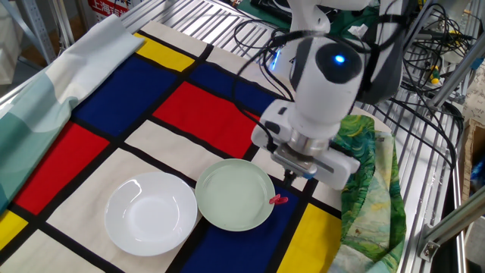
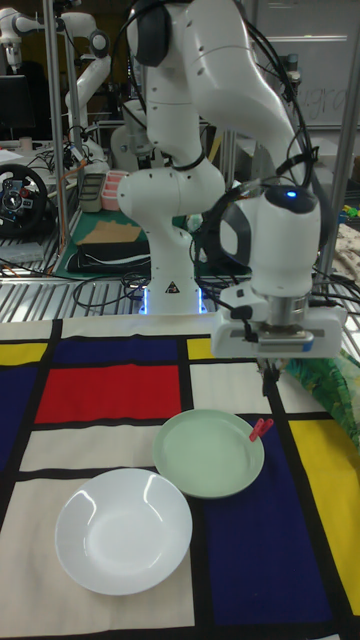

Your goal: Use a clamp

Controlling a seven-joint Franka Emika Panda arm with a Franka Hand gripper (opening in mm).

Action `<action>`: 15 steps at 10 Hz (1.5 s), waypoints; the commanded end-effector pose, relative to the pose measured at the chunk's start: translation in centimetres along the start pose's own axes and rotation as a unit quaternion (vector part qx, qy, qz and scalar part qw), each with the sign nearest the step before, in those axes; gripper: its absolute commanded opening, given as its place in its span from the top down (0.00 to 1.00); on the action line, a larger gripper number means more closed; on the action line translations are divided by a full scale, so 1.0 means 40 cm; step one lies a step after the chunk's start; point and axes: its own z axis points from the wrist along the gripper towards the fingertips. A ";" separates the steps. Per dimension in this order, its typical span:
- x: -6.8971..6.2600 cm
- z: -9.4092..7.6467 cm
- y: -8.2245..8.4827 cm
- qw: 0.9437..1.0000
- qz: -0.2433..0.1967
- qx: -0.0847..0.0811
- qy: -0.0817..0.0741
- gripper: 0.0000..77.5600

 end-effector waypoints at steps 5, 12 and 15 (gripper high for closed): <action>0.006 0.052 0.023 1.000 0.014 0.023 -0.017 1.00; 0.012 0.066 0.023 0.997 0.011 0.071 -0.030 1.00; 0.012 0.066 0.023 0.997 0.000 0.071 -0.012 1.00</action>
